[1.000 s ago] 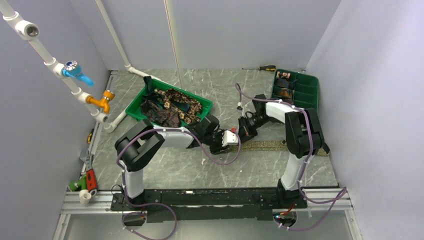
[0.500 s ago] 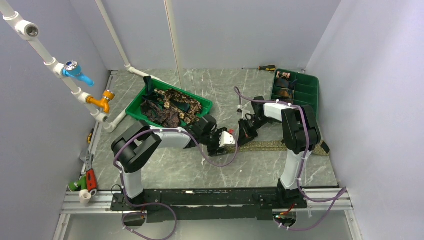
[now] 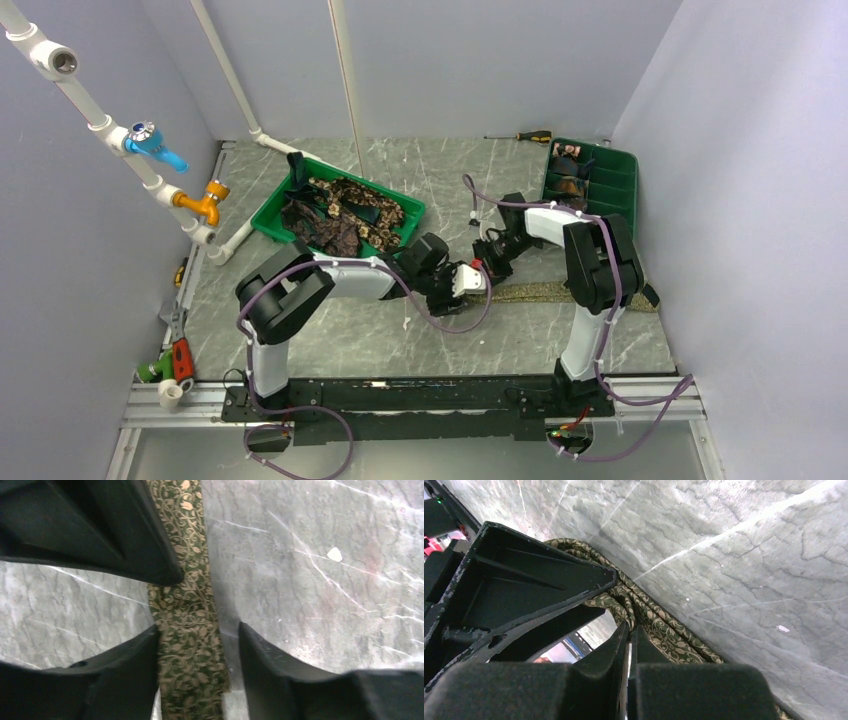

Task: Roll the ties
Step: Roll the tie at the center of the board.

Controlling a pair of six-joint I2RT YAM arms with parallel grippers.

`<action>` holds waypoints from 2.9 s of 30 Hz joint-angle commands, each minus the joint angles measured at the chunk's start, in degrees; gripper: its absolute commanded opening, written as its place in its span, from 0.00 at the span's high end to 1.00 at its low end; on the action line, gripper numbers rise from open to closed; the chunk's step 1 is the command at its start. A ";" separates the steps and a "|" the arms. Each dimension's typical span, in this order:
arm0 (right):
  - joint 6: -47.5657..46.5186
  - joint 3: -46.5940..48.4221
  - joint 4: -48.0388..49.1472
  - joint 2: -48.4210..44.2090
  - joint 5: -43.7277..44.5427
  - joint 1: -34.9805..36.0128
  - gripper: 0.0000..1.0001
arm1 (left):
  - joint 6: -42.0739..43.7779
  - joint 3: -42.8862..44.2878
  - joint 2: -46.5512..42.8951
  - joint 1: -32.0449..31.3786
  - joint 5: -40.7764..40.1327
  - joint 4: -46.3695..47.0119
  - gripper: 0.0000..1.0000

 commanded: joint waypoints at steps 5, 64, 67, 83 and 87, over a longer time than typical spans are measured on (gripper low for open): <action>-12.58 4.73 -6.97 -5.22 4.74 -5.38 0.60 | 2.22 -0.47 2.42 0.27 -4.40 -7.67 0.64; 8.58 -1.72 10.95 9.05 -1.94 1.78 0.93 | 2.65 -12.48 -9.81 10.78 1.51 5.80 0.19; 8.42 -1.58 10.79 9.35 -1.46 1.78 0.94 | 4.30 -10.92 -8.38 10.42 1.68 6.40 0.22; 8.69 -0.05 10.40 11.05 -1.32 1.78 0.99 | 4.46 -4.64 -5.98 6.72 9.32 6.12 0.58; 8.90 -0.28 10.67 11.05 -1.37 1.76 1.00 | 2.63 -1.94 -3.07 6.05 9.15 6.21 0.59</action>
